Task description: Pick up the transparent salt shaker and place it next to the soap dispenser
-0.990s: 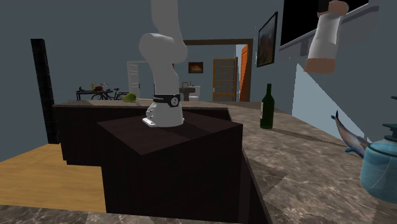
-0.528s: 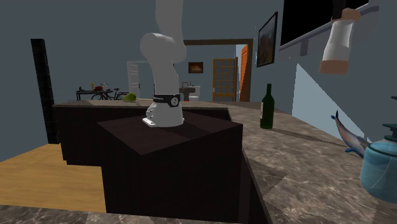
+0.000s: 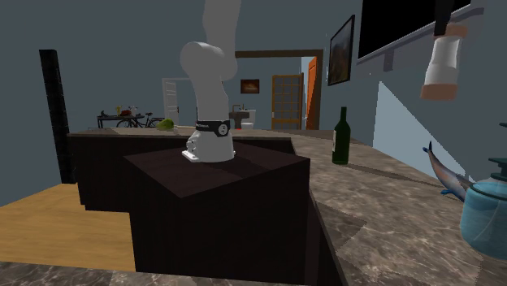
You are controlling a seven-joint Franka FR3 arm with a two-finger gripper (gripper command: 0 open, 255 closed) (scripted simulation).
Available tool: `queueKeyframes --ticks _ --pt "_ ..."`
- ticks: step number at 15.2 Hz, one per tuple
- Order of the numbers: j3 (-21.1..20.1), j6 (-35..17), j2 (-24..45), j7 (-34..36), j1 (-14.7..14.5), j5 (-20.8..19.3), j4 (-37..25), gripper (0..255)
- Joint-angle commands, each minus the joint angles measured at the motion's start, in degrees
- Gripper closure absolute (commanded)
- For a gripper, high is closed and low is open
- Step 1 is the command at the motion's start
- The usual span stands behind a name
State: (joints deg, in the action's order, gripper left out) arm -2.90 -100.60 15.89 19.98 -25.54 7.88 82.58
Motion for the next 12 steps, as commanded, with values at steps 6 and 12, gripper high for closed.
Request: queueKeyframes --ticks 6,12 --pt "0.0 -5.4 0.0 -0.7 0.0 0.2 5.4 255" --pt "0.0 -9.8 0.5 -1.3 -0.1 0.3 9.4 255"
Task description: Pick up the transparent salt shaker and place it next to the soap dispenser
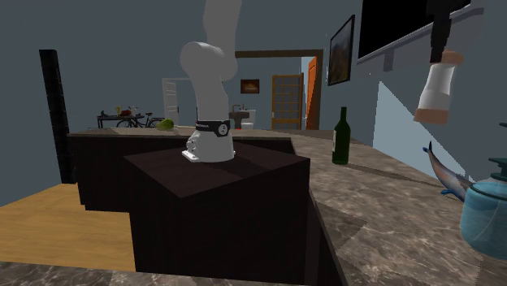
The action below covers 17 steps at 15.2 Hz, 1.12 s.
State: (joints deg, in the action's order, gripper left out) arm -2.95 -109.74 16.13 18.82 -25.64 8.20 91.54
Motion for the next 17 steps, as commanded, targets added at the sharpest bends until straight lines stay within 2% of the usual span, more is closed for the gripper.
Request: queueKeyframes --ticks 1,17 --pt "0.0 -1.4 0.3 -0.2 0.0 0.1 1.0 255" --pt "-0.1 -12.3 3.7 -1.8 -0.1 0.6 8.6 255"
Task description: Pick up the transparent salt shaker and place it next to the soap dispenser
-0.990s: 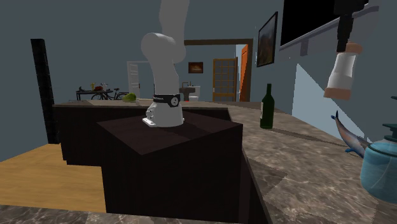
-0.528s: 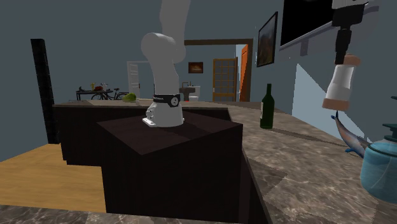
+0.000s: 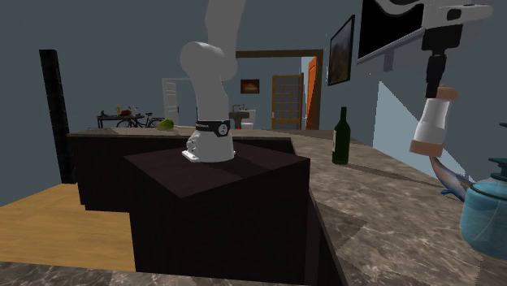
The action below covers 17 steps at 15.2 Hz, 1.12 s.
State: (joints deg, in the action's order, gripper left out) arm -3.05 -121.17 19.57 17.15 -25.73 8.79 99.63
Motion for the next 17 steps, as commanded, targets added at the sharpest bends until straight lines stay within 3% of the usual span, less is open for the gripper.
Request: queueKeyframes --ticks 1,17 --pt "0.0 -1.5 0.6 -0.2 0.0 0.1 0.9 255" --pt "-0.3 -11.4 6.7 -1.8 -0.1 0.8 4.8 255"
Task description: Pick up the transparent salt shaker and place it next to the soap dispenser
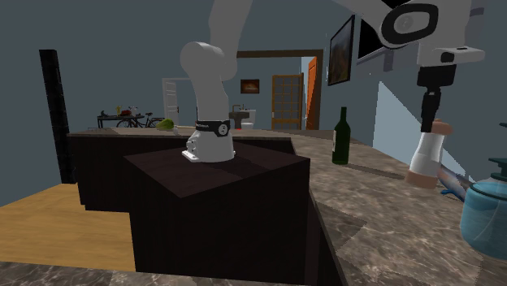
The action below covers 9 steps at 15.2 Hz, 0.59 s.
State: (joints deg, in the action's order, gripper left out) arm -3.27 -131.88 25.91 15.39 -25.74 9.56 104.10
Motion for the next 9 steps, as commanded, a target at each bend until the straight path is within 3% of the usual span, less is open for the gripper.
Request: queueKeyframes --ticks 1,9 --pt "-0.1 -1.3 0.8 -0.1 -0.1 0.1 0.4 255" --pt "-0.2 -5.8 4.8 -0.9 0.0 0.5 1.0 255"
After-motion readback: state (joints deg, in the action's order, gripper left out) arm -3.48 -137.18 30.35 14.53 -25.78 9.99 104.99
